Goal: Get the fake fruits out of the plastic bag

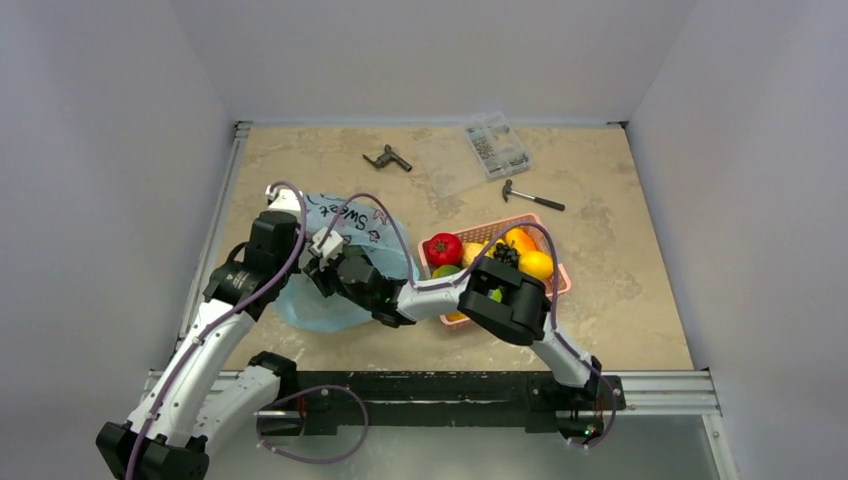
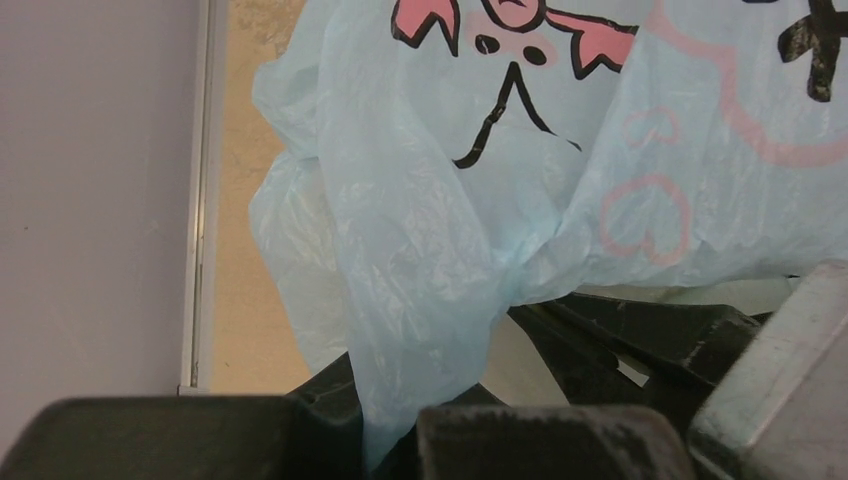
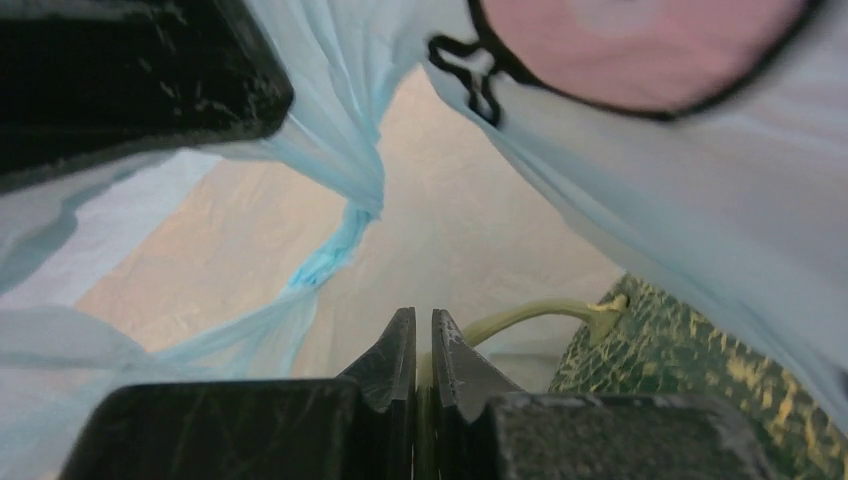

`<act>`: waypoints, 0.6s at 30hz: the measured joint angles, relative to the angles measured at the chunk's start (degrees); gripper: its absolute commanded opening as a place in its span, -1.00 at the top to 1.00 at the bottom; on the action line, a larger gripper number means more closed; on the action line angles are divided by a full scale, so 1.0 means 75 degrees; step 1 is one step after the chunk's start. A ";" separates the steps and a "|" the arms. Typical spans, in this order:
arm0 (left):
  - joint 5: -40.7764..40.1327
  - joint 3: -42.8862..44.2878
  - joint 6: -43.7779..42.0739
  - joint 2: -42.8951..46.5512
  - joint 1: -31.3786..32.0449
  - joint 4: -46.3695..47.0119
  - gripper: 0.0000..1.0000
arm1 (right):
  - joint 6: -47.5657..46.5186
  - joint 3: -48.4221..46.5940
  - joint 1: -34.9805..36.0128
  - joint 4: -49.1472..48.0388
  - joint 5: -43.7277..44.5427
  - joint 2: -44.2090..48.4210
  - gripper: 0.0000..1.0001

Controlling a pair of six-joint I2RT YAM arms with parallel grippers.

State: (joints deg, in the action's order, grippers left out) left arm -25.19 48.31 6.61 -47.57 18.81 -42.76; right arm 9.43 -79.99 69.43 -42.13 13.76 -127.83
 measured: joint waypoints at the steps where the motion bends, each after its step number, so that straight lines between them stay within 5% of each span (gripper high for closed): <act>1: -0.0087 0.0000 0.0041 0.0000 -0.0003 0.0000 1.00 | 0.0038 0.0052 -0.0003 0.0029 -0.0015 0.0055 1.00; 10: -0.0807 0.0000 0.0434 0.0219 0.0000 0.0210 1.00 | 0.1023 0.1262 -0.0169 0.0376 -0.0752 0.2273 1.00; 18: -0.1107 0.0000 0.0589 0.0262 0.0000 0.0213 1.00 | 0.3558 0.1352 -0.1545 -0.0358 -0.3185 0.3252 1.00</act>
State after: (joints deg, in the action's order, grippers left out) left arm -33.50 48.31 11.03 -45.60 18.81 -41.17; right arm 36.12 -69.84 57.84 -44.82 -10.13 -103.44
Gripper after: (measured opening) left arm 0.008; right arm 0.031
